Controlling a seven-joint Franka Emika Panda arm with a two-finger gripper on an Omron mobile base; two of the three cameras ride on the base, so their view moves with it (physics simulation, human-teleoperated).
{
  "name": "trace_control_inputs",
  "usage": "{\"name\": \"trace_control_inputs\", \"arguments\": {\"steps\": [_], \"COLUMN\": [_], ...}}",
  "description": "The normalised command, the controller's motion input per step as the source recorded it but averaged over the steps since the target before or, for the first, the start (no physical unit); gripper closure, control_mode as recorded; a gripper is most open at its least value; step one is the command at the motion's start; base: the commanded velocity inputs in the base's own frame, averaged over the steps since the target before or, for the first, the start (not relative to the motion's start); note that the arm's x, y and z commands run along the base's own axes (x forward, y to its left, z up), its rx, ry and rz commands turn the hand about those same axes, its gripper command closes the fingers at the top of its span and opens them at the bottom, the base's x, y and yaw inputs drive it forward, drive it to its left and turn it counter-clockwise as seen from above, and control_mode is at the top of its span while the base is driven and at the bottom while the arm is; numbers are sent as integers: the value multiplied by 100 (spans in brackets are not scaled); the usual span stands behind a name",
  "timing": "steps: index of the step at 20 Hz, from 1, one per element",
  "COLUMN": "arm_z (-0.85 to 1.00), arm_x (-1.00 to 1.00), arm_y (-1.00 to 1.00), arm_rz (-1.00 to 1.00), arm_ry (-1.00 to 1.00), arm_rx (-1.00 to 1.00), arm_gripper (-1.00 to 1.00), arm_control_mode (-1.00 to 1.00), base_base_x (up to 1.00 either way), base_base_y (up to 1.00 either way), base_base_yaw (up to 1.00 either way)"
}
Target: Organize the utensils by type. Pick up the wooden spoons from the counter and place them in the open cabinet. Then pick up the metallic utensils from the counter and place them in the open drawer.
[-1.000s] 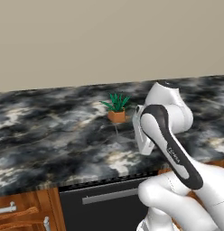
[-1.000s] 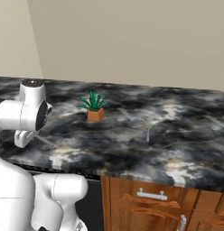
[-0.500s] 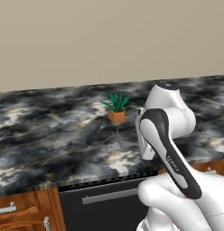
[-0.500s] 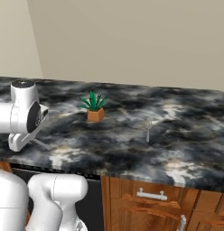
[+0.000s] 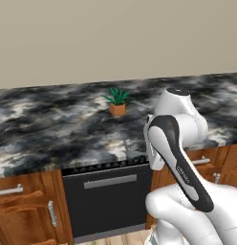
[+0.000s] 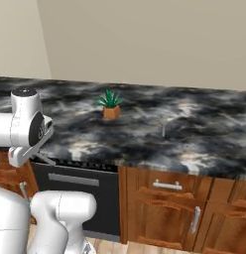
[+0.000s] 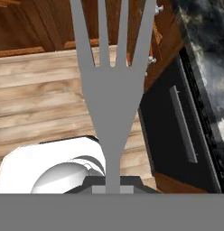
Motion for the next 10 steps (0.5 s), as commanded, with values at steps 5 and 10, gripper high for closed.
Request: {"name": "trace_control_inputs", "arguments": {"steps": [5,10], "arm_z": [0,0], "arm_x": [0,0], "arm_y": [0,0], "arm_rz": [0,0], "arm_ry": [0,0], "arm_rx": [0,0], "arm_gripper": [100,100], "arm_control_mode": [100,100], "base_base_x": [-100,-100], "base_base_y": [0,3], "base_base_yaw": [0,-4]}}
